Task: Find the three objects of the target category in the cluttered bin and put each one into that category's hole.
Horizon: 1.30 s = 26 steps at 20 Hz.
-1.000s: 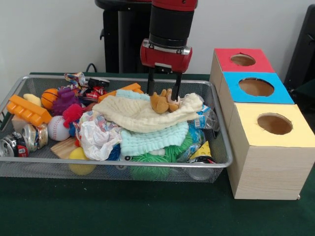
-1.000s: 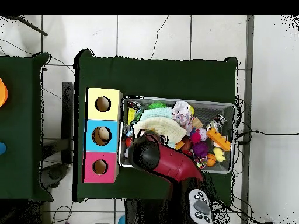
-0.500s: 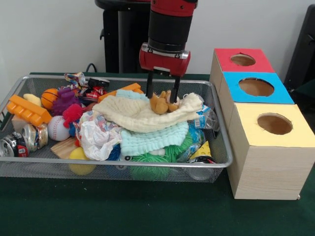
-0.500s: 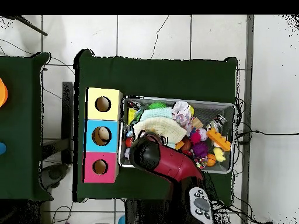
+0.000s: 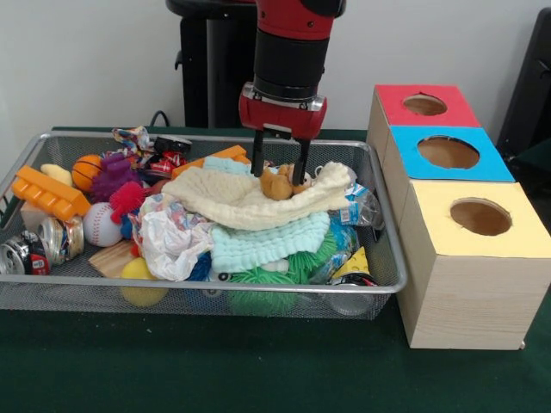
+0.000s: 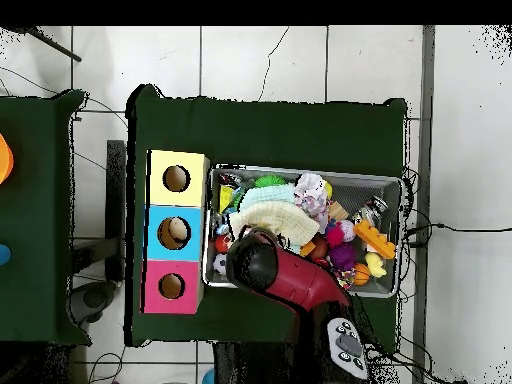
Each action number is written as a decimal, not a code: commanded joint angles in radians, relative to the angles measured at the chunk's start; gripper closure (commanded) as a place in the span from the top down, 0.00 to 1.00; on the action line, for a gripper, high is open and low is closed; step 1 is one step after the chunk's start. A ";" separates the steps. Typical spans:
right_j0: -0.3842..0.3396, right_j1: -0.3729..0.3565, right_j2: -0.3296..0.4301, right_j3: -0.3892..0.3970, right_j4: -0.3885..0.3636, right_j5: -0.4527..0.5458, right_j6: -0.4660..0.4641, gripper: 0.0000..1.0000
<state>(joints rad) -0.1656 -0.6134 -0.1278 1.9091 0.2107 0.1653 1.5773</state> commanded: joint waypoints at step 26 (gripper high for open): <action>0.032 -0.075 0.019 0.014 0.021 0.096 0.197 0.00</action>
<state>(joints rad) -0.1490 -0.6411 -0.1330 1.9093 0.2105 0.1641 1.5773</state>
